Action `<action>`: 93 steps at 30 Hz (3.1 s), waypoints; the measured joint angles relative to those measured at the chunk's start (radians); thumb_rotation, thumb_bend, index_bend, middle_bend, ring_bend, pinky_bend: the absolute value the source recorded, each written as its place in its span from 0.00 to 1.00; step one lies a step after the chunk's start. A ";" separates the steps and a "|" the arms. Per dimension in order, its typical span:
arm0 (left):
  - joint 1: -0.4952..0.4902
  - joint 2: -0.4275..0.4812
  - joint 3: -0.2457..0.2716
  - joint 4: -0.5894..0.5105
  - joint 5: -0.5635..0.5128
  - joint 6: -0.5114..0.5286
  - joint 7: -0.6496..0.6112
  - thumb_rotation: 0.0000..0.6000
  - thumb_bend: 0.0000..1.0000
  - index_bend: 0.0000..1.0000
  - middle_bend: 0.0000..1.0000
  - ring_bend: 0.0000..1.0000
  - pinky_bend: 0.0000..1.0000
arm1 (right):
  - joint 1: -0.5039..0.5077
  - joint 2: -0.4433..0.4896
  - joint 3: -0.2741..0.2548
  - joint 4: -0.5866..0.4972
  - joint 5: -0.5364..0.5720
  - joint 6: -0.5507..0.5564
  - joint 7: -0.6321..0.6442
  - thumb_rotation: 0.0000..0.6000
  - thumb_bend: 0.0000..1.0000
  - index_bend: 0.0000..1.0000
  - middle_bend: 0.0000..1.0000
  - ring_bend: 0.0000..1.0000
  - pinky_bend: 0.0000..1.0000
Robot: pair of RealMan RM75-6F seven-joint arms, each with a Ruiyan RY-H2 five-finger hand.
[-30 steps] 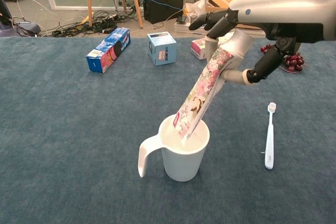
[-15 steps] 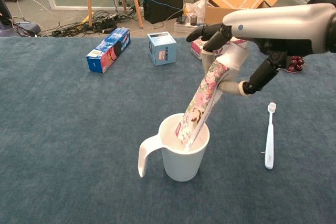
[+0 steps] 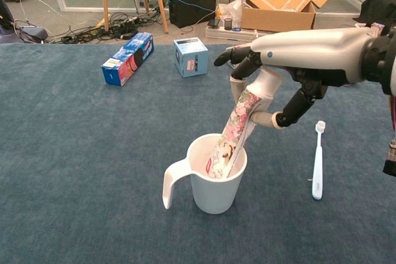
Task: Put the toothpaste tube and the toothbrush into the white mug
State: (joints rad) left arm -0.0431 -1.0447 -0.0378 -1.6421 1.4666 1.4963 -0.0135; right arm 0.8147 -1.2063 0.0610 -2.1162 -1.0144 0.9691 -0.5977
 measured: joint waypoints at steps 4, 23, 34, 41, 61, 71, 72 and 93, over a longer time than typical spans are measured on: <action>0.000 0.001 -0.001 -0.001 0.001 0.001 -0.001 1.00 0.25 0.51 0.40 0.31 0.33 | 0.008 -0.021 -0.004 0.015 0.012 -0.001 -0.007 1.00 0.35 0.61 0.06 0.00 0.08; 0.002 0.005 0.000 -0.006 0.003 0.004 0.001 1.00 0.25 0.51 0.40 0.31 0.33 | 0.036 -0.095 -0.016 0.067 0.051 0.002 -0.016 1.00 0.35 0.61 0.06 0.00 0.08; 0.003 0.008 0.001 -0.010 0.002 0.004 0.003 1.00 0.25 0.51 0.40 0.31 0.33 | 0.049 -0.128 -0.017 0.082 0.063 0.003 -0.015 1.00 0.35 0.61 0.06 0.00 0.08; 0.005 0.010 0.002 -0.011 0.005 0.008 0.000 1.00 0.25 0.51 0.40 0.31 0.33 | 0.055 -0.149 -0.022 0.093 0.066 0.002 -0.014 1.00 0.35 0.61 0.06 0.00 0.08; 0.007 0.012 0.001 -0.013 0.004 0.009 -0.003 1.00 0.25 0.51 0.40 0.31 0.33 | 0.060 -0.161 -0.028 0.105 0.051 -0.002 0.009 1.00 0.34 0.40 0.06 0.00 0.08; 0.007 0.011 0.001 -0.012 0.004 0.008 -0.003 1.00 0.25 0.51 0.40 0.31 0.33 | 0.059 -0.159 -0.029 0.103 0.043 0.000 0.018 1.00 0.34 0.27 0.06 0.00 0.08; 0.007 0.011 0.001 -0.012 0.004 0.008 -0.002 1.00 0.25 0.51 0.40 0.31 0.33 | 0.059 -0.157 -0.029 0.102 0.042 0.001 0.019 1.00 0.34 0.26 0.06 0.00 0.08; 0.004 0.006 0.002 -0.009 0.001 0.000 0.009 1.00 0.25 0.51 0.40 0.31 0.33 | 0.037 -0.075 -0.030 0.043 0.009 0.028 0.033 1.00 0.33 0.20 0.06 0.00 0.08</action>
State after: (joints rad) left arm -0.0395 -1.0386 -0.0358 -1.6509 1.4677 1.4966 -0.0046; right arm 0.8518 -1.2812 0.0307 -2.0730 -1.0050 0.9970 -0.5650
